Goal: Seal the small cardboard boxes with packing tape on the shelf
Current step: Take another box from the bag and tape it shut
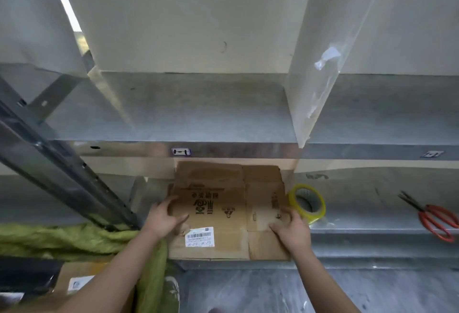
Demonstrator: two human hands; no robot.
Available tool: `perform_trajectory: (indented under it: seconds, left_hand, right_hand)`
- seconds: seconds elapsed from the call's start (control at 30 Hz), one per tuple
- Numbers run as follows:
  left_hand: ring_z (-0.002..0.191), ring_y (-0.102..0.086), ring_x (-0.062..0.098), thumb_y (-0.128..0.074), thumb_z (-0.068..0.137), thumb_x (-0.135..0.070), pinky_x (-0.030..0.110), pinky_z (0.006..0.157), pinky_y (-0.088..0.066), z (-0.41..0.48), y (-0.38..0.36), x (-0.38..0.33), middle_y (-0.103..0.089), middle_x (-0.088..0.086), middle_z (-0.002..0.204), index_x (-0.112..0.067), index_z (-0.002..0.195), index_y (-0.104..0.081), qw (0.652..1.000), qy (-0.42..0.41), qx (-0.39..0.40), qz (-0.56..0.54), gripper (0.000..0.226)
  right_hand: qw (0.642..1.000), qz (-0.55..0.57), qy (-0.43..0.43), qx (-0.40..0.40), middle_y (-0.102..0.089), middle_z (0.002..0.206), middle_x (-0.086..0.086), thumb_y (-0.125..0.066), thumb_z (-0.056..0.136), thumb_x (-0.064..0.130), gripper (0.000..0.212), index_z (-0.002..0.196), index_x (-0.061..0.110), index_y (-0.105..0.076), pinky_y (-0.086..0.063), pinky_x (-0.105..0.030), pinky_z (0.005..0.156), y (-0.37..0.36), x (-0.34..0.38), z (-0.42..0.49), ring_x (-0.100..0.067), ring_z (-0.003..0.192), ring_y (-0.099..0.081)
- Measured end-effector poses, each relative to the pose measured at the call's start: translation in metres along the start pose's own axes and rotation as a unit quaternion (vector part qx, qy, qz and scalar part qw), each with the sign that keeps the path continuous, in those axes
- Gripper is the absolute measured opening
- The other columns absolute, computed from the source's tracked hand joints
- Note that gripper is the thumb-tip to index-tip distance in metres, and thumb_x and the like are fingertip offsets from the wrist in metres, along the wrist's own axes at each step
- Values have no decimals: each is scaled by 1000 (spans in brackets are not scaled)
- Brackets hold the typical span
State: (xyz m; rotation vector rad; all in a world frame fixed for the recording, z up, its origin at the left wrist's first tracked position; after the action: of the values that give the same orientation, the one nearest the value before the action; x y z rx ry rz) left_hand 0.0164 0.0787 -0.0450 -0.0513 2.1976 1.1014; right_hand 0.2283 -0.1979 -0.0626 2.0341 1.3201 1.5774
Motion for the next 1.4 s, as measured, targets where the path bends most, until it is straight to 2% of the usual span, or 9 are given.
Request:
perform_trajectory:
  seconds: [0.23, 0.37, 0.5, 0.6, 0.8, 0.97, 1.23, 1.33, 1.4]
  left_hand:
    - [111, -57, 27, -81, 76, -15, 42, 99, -47, 0, 14, 1, -58, 12, 127, -28, 135, -48, 990, -41, -29, -135, 70]
    - [127, -47, 22, -80, 77, -27, 38, 107, -38, -6, 13, -5, -51, -2, 140, -36, 133, -51, 985, -83, 1, -154, 64]
    - [130, -44, 16, -87, 67, -33, 38, 111, -36, -16, 5, -32, -47, -7, 142, -40, 138, -46, 981, -140, -4, -131, 82]
    - [132, -40, 12, -90, 64, -28, 35, 112, -33, -28, -10, -60, -42, -9, 145, -40, 145, -34, 977, -167, -20, -135, 100]
    - [138, -31, 12, -87, 67, -28, 37, 115, -26, -61, -73, -117, -33, -8, 152, -37, 150, -22, 968, -201, -29, -148, 106]
    - [137, -32, 16, -86, 69, -28, 39, 112, -27, -88, -147, -171, -32, -1, 151, -37, 150, -22, 970, -186, -29, -151, 104]
    - [138, -36, 14, -86, 61, -41, 46, 115, -31, -122, -246, -284, -34, -6, 153, -37, 151, -14, 949, -167, 10, -269, 115]
    - [132, -43, 13, -84, 56, -46, 45, 112, -36, -123, -267, -312, -43, -6, 146, -38, 147, -19, 941, -163, 35, -295, 112]
    - [134, -41, 15, -83, 58, -49, 49, 113, -35, -122, -278, -324, -41, -6, 147, -40, 146, -16, 939, -160, 50, -302, 111]
  right_hand:
    - [996, 74, 38, 28, -58, 134, -2, -84, 72, 19, 73, 136, 25, -50, -43, -35, 101, 22, 25, 7, -25, 124, -53]
    - [991, 120, 58, 2, -57, 127, 8, -85, 70, 13, 74, 134, 29, -51, -40, -29, 98, 40, 23, 1, -20, 124, -51]
    - [980, 178, 86, -31, -48, 127, 16, -86, 69, 11, 82, 136, 37, -45, -36, -31, 102, 64, -3, -9, -12, 126, -44]
    - [975, 203, 74, -51, -46, 131, 9, -86, 71, 16, 93, 141, 46, -34, -39, -41, 106, 83, -26, -17, -16, 127, -44]
    - [970, 229, 37, -76, -43, 149, -3, -85, 74, 26, 92, 147, 42, -31, -37, -46, 109, 131, -90, -12, -26, 136, -42]
    - [960, 264, 58, -76, -52, 139, 9, -85, 73, 14, 94, 148, 35, -32, -38, -33, 103, 194, -152, 4, -8, 120, -48]
    - [952, 285, 92, -63, -52, 129, 4, -82, 73, 0, 88, 137, 34, -33, -53, -35, 88, 325, -227, 45, -15, 114, -55]
    - [956, 273, 98, -40, -45, 139, -2, -81, 73, 0, 95, 142, 34, -25, -49, -50, 100, 357, -239, 67, -24, 125, -48]
    - [956, 275, 100, -29, -41, 142, 3, -79, 75, -3, 98, 145, 38, -22, -44, -48, 105, 366, -243, 79, -22, 129, -43]
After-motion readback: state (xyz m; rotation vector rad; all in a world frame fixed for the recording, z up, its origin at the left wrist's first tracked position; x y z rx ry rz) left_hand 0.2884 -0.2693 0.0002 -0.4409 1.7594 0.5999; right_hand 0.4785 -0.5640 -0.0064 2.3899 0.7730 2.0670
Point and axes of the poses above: each hand's wrist, its own z-axis towards the middle knuckle, its own y-axis out of the back of the hand, x = y × z, the point moved 2 cm from there along z, towards the middle knuckle
